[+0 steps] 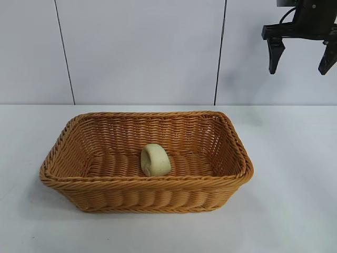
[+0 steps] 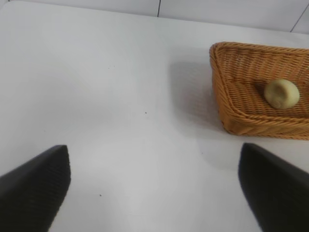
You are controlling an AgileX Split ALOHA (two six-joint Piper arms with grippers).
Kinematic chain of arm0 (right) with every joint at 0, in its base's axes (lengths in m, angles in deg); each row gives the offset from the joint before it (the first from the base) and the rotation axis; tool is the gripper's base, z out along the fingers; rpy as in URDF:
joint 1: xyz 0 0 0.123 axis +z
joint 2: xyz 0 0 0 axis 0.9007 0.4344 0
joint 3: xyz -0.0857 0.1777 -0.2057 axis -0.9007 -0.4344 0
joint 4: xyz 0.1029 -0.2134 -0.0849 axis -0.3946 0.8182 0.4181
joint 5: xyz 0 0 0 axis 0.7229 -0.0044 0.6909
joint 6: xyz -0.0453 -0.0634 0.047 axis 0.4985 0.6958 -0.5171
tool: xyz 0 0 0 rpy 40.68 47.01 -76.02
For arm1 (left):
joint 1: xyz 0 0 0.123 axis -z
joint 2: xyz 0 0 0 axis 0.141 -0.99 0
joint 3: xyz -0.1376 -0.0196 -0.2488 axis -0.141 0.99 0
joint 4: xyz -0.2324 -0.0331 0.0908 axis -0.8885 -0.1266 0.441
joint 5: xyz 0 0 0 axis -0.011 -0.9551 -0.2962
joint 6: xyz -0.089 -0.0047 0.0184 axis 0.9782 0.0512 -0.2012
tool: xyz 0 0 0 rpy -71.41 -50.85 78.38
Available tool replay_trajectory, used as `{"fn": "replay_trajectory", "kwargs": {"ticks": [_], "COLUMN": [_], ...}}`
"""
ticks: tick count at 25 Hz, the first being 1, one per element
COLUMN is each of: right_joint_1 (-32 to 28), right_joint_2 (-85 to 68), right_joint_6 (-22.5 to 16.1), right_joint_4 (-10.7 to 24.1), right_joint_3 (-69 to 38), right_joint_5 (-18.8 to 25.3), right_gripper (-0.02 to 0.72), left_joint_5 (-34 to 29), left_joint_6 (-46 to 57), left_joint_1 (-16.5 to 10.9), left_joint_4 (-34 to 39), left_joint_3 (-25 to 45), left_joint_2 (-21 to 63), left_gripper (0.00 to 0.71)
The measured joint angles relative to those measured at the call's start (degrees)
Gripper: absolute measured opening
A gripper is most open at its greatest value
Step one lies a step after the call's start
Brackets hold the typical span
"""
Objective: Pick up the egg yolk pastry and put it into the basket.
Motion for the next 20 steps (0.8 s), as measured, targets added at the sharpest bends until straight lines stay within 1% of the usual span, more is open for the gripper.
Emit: {"fn": "replay_trajectory", "kwargs": {"ticks": [3, 6, 9, 18, 20], "right_joint_1": [0.0, 0.0, 0.0, 0.0, 0.0], "right_joint_2": [-1.3, -4.7, -10.1, -30.5, -35.9], "right_joint_6": [0.0, 0.6, 0.9, 2.0, 2.9], "right_joint_4": [-0.1, -0.2, -0.4, -0.6, -0.6], "right_joint_3": [-2.2, -7.5, -14.5, -40.9, -46.3], "right_joint_5": [-0.1, -0.2, -0.2, -0.1, -0.1], "right_gripper": [0.695, 0.695, 0.695, 0.695, 0.695], "left_joint_5": [0.0, 0.0, -0.1, -0.1, -0.1], "left_joint_6": [0.0, 0.0, 0.0, 0.0, 0.0], "left_joint_1": [0.0, 0.0, 0.0, 0.0, 0.0], "left_joint_4": [0.0, 0.0, 0.0, 0.0, 0.0], "left_joint_3": [0.0, 0.0, 0.0, 0.0, 0.0], "left_joint_2": [0.0, 0.0, 0.0, 0.0, 0.0], "left_gripper": [0.678, 0.678, 0.678, 0.678, 0.678]}}
